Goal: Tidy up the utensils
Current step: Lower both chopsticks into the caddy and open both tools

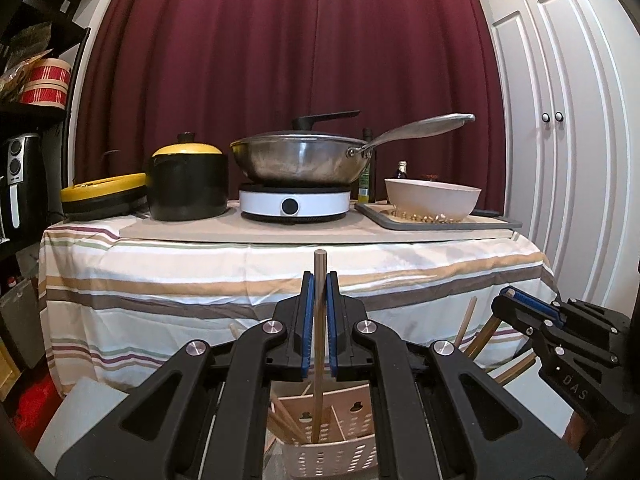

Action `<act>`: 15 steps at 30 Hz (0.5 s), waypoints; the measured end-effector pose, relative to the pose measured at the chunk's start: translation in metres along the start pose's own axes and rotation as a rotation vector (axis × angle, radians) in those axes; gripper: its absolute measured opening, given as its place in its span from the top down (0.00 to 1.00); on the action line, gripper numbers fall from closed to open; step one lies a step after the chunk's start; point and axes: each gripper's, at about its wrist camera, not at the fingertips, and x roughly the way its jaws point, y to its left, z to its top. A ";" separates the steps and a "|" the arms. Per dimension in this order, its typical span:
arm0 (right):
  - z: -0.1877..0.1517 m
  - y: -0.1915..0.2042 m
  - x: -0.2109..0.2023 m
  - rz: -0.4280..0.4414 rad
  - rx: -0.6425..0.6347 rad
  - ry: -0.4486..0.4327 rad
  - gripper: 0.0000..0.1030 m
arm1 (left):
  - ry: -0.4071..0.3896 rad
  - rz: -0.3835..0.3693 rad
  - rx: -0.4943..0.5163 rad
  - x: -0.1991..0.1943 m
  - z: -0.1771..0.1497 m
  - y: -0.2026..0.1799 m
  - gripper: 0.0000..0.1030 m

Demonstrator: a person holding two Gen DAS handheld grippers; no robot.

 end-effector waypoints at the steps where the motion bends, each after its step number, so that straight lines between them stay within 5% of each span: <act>1: -0.001 0.001 0.001 0.000 -0.003 0.002 0.93 | 0.002 0.001 -0.001 0.000 -0.001 0.001 0.94; 12: -0.006 0.003 0.010 0.000 -0.002 0.028 0.93 | 0.024 0.005 0.001 0.006 -0.008 0.004 0.92; 15: -0.005 0.002 0.009 -0.003 0.003 0.027 0.84 | 0.035 0.000 -0.001 0.008 -0.008 0.003 0.84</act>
